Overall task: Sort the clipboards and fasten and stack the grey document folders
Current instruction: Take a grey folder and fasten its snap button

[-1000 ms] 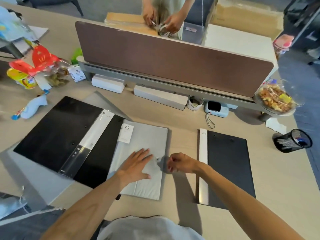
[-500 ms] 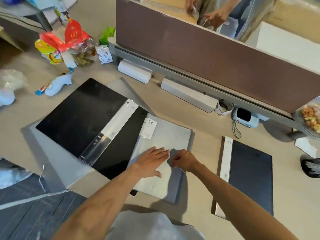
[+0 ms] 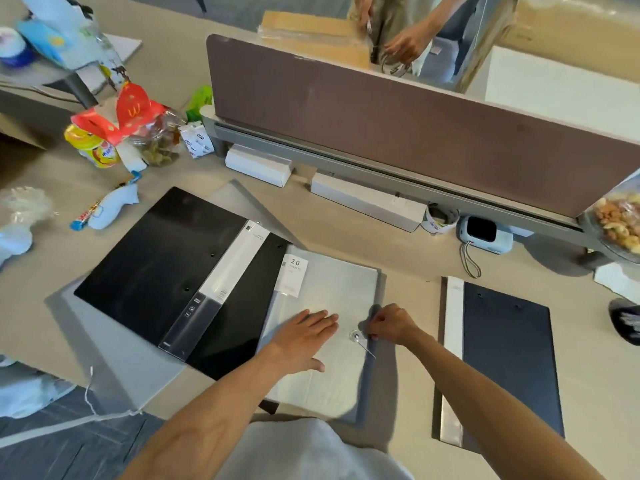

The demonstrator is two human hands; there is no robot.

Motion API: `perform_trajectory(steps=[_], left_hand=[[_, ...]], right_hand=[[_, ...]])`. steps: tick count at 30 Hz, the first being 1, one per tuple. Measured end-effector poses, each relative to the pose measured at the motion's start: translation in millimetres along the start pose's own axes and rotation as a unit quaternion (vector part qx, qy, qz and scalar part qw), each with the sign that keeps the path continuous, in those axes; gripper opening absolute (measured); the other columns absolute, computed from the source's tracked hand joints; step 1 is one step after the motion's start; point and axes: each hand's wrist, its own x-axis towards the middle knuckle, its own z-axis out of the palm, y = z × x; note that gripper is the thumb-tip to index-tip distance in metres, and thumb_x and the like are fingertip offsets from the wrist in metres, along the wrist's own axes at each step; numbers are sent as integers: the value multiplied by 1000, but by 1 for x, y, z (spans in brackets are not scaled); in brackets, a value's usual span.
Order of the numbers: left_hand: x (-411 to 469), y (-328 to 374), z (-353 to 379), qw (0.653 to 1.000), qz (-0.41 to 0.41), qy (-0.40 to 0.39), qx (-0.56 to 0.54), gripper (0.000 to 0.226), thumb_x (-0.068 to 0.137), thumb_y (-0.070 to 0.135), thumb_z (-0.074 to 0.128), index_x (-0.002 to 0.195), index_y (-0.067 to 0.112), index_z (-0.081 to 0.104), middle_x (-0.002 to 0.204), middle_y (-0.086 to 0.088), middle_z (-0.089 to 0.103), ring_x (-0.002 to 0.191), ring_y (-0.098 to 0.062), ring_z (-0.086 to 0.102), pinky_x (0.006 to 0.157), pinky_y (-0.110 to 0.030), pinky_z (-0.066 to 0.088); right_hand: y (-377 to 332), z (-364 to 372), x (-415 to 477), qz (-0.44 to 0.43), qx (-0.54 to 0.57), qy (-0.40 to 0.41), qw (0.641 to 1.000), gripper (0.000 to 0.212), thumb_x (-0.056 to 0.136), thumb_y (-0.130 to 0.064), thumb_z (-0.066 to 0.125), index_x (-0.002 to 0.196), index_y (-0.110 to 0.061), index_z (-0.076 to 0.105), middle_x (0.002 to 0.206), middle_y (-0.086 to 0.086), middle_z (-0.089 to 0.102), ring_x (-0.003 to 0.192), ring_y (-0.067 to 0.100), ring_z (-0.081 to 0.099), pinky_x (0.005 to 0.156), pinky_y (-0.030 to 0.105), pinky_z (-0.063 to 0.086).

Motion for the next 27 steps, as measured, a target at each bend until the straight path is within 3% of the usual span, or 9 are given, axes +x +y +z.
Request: perform_trajectory(steps=[5,11,13,15,17,22,27], left_hand=[[1,5,-2,999,-20,-28,4,86,93,52,49,155,15,2,164,0,-6,151,-19,-6,123,-42,3],[0,9,-4,999,-24,-33,18,86,94,52,47,154,15,-1,164,-1,-9,151,-19,-8,122,-42,1],[1,10,-5,999,-24,-33,22,86,94,52,46,154,14,-2,164,-1,-9,151,-20,-8,122,-42,1],[0,11,-4,999,-25,-33,25,85,95,52,46,154,14,-3,164,-1,-10,151,-20,-9,121,-42,1],[0,11,-4,999,-24,-34,22,85,95,51,45,154,14,-3,164,-1,-10,151,-20,-9,121,-42,1],[-2,7,-1,1000,-14,-19,14,83,96,52,42,154,15,-4,163,-1,-12,150,-19,-11,122,-41,-1],[-4,0,16,999,-27,18,-5,83,94,59,37,154,21,-7,156,-1,-27,149,-22,-17,120,-37,-10]], right_hand=[[18,18,-24,-52,14,50,997,12,79,-28,61,76,-18,67,81,3,70,78,22,65,63,27,48],[31,41,-52,-247,-192,146,938,19,89,-23,45,94,-13,60,93,7,69,82,32,65,68,36,47],[32,47,-54,-260,-254,145,920,16,77,-22,58,91,-13,62,84,4,70,71,28,67,59,33,49],[29,53,-53,-267,-315,120,903,29,56,-26,76,82,-18,67,71,-3,68,56,19,66,48,25,48],[23,58,-50,-274,-355,124,885,35,49,-25,82,81,-17,68,67,-4,67,53,16,65,47,23,47],[-1,59,-44,-278,-375,137,874,33,74,-3,67,107,-5,62,92,8,70,79,28,69,66,34,53],[-11,50,-27,-252,-340,100,901,31,85,-11,58,115,-5,53,105,14,66,95,35,65,79,42,50]])
